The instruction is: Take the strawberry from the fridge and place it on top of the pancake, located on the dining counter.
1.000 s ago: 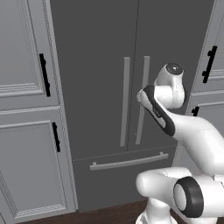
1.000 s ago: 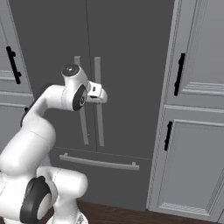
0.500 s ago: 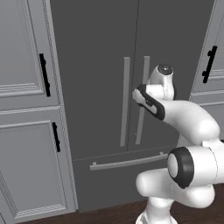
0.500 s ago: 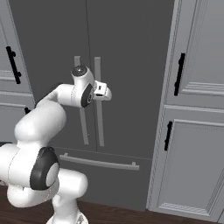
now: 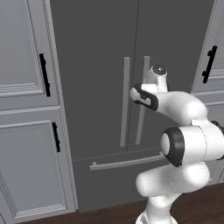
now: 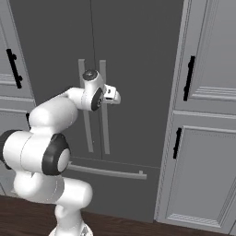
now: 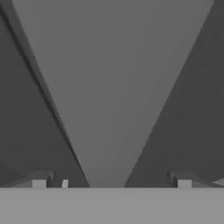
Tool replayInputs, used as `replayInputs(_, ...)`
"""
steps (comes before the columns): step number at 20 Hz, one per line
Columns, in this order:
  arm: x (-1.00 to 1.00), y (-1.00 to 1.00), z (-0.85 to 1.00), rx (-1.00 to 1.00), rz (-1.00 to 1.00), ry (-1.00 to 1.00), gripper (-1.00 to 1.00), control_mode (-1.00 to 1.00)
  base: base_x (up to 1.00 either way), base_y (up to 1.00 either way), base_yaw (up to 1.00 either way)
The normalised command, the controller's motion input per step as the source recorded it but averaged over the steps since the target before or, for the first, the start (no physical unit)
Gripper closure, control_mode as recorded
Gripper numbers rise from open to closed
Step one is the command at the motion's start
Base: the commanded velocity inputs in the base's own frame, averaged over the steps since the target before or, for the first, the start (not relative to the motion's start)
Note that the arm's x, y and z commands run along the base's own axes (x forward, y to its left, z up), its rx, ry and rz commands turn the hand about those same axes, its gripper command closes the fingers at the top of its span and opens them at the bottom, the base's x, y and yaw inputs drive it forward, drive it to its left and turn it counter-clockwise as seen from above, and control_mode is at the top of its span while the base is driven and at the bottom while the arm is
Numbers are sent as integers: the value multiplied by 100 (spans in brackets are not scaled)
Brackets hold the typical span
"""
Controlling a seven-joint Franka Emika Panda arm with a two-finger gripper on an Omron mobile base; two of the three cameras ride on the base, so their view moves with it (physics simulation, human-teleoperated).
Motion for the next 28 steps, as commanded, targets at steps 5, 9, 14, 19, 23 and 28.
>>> replayInputs(5,46,0,-21,0,0,0,-100,-100,0,0,0)
replayInputs(9,42,0,-25,0,0,-2,-100,-100,0,0,0)
replayInputs(14,45,0,-47,0,0,-9,-100,-100,0,0,0)
replayInputs(19,82,-5,-62,0,0,-5,-100,-100,0,0,0)
replayInputs(23,90,-8,-76,1,0,-2,100,-100,0,0,0)
replayInputs(28,17,-68,-42,2,-2,7,100,-100,0,0,0)
